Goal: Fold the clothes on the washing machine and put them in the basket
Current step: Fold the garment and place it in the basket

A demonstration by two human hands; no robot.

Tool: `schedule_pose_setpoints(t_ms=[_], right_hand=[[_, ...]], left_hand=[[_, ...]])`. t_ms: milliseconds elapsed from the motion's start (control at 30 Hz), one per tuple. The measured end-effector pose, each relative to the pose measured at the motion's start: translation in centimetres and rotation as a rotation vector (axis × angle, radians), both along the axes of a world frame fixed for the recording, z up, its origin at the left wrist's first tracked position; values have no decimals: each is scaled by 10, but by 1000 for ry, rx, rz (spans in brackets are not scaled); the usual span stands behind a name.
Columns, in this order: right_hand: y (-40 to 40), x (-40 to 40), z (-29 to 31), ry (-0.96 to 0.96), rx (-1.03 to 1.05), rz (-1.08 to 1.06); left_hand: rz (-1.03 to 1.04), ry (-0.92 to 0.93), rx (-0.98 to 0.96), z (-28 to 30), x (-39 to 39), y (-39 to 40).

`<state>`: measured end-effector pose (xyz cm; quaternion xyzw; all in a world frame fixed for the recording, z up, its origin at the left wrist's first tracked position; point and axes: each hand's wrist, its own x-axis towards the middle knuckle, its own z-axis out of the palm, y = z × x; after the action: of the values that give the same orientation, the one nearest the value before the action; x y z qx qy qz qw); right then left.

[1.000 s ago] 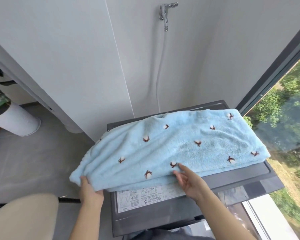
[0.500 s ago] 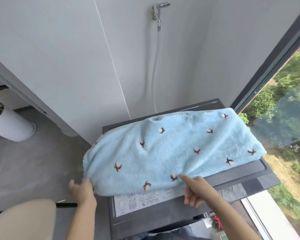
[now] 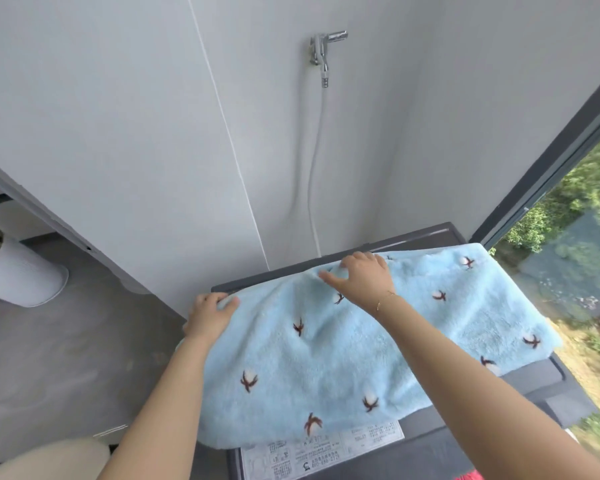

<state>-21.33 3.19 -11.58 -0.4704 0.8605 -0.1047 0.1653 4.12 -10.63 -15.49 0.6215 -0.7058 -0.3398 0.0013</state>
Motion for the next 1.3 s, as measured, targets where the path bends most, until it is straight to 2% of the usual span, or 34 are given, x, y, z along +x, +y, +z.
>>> schedule_pose_setpoints(t_ms=[67, 133, 200, 233, 300, 400, 500, 567, 633, 700, 767, 833, 867, 933, 967, 1033, 1100, 1167, 1233, 1300], right_hand=[[-21, -6, -9, -1, 220, -81], [-30, -10, -14, 9, 306, -102], [-44, -9, -15, -15, 343, -36], [-45, -9, -12, -114, 348, -24], [-50, -5, -4, -454, 350, -33], [-49, -13, 2, -855, 200, -14], [-52, -23, 2, -1084, -209, -244], [-56, -28, -4, -1008, -511, -453], [-62, -29, -13, -845, -640, -529], [-65, -23, -27, -606, -478, -427], [-64, -15, -41, -226, -252, -283], [-60, -2, -41, 65, -318, -225], [-56, 7, -39, 152, -423, -186], [-47, 31, -37, 206, -593, -21], [-41, 44, -41, 204, -614, 101], [-33, 62, -54, 219, -505, 285], [-27, 65, -70, 148, -244, 257], [-22, 62, -81, 77, -83, 137], [-20, 59, -86, 90, -61, 93], [-20, 60, -82, 114, -77, 47]], left_hand=[[142, 118, 96, -11, 19, -10], [237, 197, 269, -32, 42, -18], [258, 176, 394, -48, 61, -27], [222, 166, 385, -37, 61, -22], [168, 150, 264, -21, 59, -19], [249, 312, 182, -9, 64, -27], [423, 526, 227, -2, 74, -45], [578, 700, 249, 5, 74, -51], [654, 751, 206, -1, 75, -53], [649, 652, 232, -16, 80, -53], [567, 589, 476, -20, 80, -45], [467, 676, 721, -21, 80, -33], [421, 723, 750, -20, 79, -29], [372, 748, 675, -24, 80, -21], [386, 741, 618, -25, 80, -18], [475, 748, 505, -21, 81, -15], [550, 767, 400, -17, 89, -19], [593, 725, 259, -14, 101, -29], [615, 591, 85, -18, 106, -36], [605, 470, 0, -24, 101, -37]])
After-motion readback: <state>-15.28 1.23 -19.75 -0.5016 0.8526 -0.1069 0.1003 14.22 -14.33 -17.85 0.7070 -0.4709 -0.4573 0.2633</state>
